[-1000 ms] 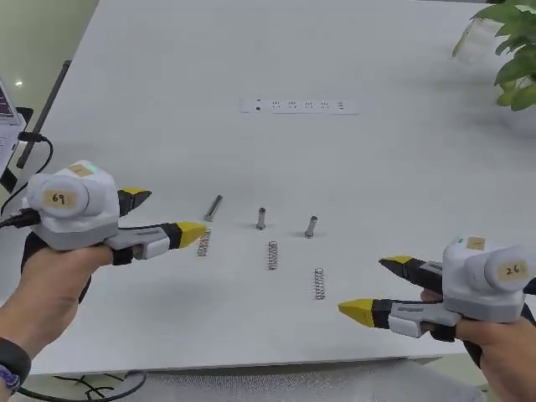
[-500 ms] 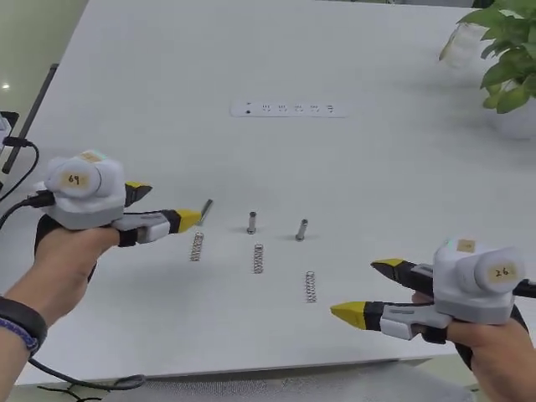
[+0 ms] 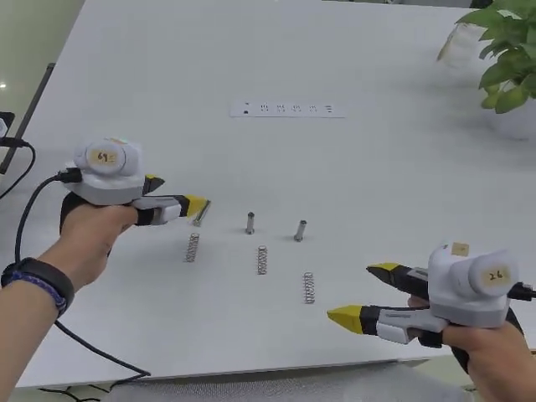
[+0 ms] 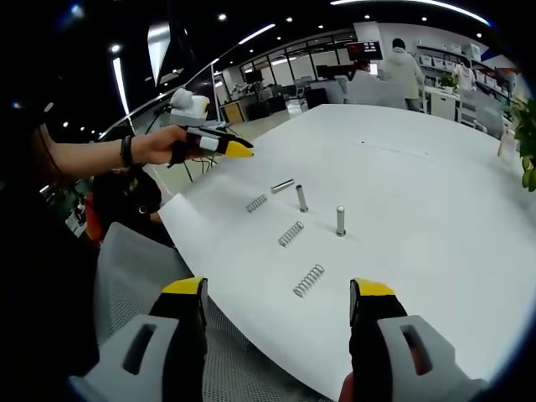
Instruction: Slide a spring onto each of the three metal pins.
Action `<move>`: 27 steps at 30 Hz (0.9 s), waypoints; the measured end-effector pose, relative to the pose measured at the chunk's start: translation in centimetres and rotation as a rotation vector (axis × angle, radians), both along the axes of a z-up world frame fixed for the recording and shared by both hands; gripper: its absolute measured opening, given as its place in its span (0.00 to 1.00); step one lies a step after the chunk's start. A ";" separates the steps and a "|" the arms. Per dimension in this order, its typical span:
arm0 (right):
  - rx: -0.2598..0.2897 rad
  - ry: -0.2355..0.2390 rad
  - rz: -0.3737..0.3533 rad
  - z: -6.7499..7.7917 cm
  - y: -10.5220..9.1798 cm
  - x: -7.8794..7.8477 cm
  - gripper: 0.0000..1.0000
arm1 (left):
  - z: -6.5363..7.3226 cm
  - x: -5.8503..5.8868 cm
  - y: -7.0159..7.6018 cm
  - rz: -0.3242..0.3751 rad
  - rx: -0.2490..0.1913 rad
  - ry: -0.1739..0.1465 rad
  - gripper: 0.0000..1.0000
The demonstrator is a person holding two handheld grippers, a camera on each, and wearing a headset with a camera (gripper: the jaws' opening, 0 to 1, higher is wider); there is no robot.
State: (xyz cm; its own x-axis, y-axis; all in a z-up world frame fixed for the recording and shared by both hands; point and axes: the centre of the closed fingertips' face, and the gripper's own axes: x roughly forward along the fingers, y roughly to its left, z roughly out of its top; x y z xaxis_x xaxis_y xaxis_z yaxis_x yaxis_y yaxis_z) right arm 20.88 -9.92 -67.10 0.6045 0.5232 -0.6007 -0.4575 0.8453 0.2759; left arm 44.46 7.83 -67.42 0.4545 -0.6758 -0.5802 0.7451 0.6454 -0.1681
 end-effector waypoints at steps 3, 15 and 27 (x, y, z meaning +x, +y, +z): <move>0.005 0.000 -0.011 -0.1 -0.2 -0.1 0.68 | -0.7 0.3 -0.6 -0.008 0.007 0.016 0.49; 0.006 0.015 -0.012 -0.6 -0.1 0.2 0.68 | -4.1 0.7 -2.0 0.019 0.029 0.087 0.47; 0.004 0.037 -0.008 -1.2 -0.1 0.1 0.68 | -6.4 2.2 -2.6 0.074 0.050 0.122 0.37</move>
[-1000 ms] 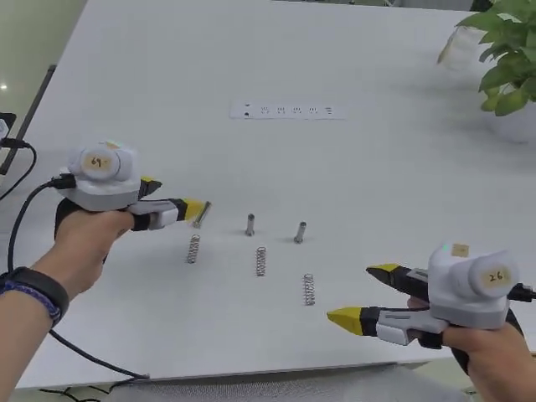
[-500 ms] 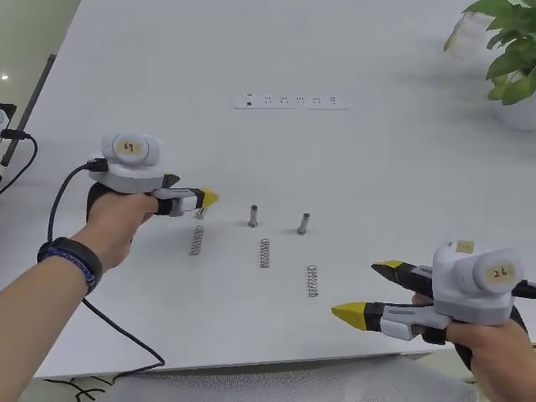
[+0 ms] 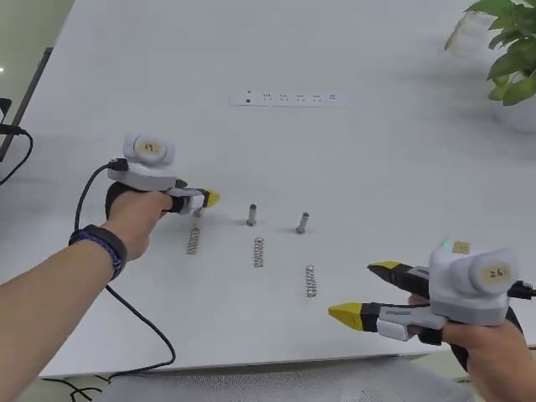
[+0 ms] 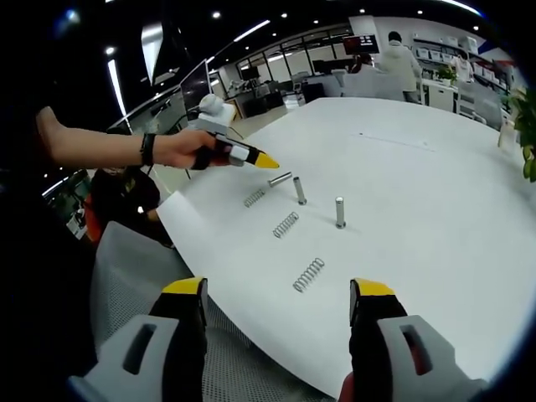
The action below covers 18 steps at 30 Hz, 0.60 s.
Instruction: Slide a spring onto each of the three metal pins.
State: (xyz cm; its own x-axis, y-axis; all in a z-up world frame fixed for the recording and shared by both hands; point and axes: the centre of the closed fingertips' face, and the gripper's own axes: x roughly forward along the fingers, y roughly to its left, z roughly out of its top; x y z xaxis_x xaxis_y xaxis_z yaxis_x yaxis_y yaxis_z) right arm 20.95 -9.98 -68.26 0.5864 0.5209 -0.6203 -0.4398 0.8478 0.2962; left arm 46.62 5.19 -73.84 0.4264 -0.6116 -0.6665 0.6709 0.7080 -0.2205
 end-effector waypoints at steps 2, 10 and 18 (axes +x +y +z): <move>0.001 0.002 -0.002 0.0 0.0 -0.1 0.68 | -0.3 0.2 -0.2 0.004 0.002 0.007 0.34; 0.002 0.005 -0.021 0.0 -0.5 -0.3 0.68 | -1.5 0.9 -1.4 0.001 0.013 0.022 0.25; 0.002 0.008 -0.030 0.1 -0.8 -0.4 0.68 | -3.6 1.5 -1.6 -0.012 0.067 0.047 0.16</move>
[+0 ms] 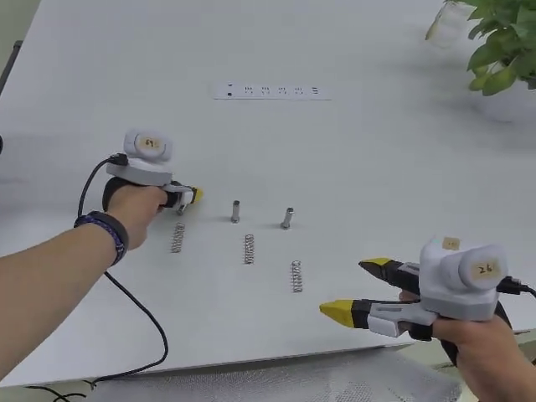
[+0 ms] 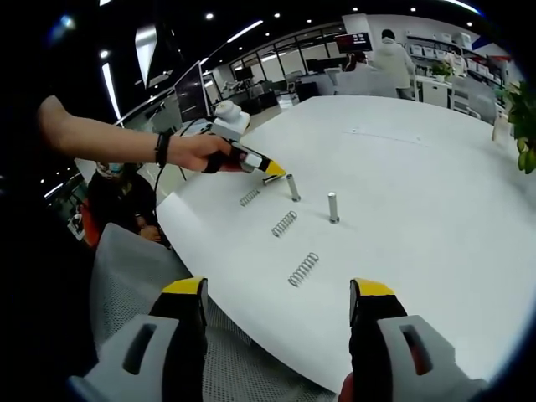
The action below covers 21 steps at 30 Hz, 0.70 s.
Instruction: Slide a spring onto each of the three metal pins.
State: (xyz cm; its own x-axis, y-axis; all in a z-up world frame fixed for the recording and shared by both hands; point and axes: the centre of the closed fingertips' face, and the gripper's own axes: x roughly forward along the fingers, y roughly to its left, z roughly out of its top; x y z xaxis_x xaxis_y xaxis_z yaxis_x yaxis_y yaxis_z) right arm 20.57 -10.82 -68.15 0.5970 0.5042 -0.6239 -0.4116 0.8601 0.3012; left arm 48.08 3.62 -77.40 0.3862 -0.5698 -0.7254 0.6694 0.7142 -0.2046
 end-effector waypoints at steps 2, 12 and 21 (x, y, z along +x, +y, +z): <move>-0.002 0.003 -0.002 -0.1 -0.1 0.0 0.68 | -0.3 0.0 -0.2 -0.005 0.009 0.003 0.14; -0.007 0.015 -0.013 -0.3 -0.5 -0.4 0.68 | -1.2 0.5 -0.2 -0.030 0.091 -0.009 0.01; -0.008 0.009 -0.011 -0.1 -0.4 0.1 0.68 | -1.1 -0.3 -0.2 -0.025 0.108 0.011 0.00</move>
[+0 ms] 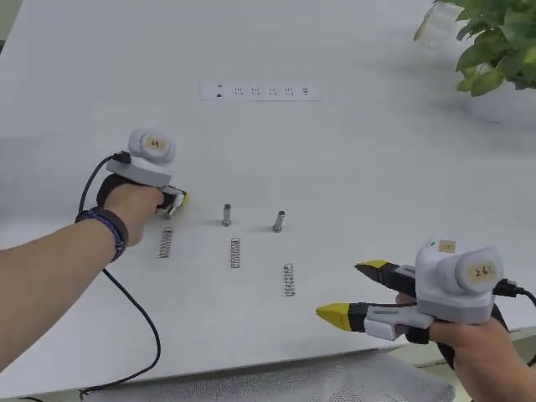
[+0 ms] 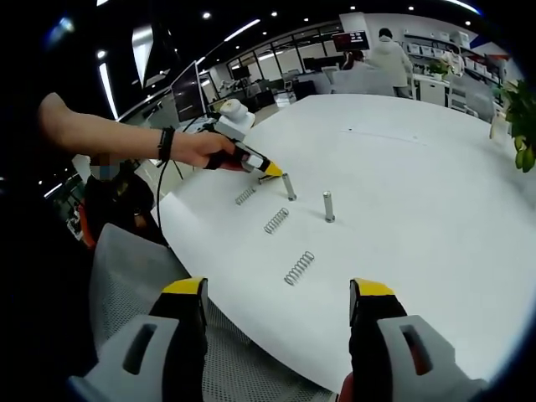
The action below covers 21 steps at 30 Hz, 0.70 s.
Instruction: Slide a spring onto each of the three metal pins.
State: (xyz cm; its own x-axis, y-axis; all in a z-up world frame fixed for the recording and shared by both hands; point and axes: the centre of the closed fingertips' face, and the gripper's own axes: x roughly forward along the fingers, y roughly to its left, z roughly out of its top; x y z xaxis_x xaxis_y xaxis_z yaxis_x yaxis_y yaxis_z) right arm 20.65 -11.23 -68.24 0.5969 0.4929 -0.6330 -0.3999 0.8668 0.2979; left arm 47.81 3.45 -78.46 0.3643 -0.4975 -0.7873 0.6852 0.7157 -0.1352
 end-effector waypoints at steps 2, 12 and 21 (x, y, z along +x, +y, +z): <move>0.000 -0.005 0.000 0.2 0.0 0.2 0.68 | 0.0 -0.3 -0.1 0.030 -0.027 0.038 0.00; -0.001 -0.010 -0.003 0.2 -0.3 0.3 0.67 | 0.7 -0.7 0.4 0.047 -0.036 0.027 0.00; 0.002 -0.013 -0.006 0.2 -0.4 0.0 0.67 | 1.8 -0.7 0.4 0.060 -0.049 0.017 0.00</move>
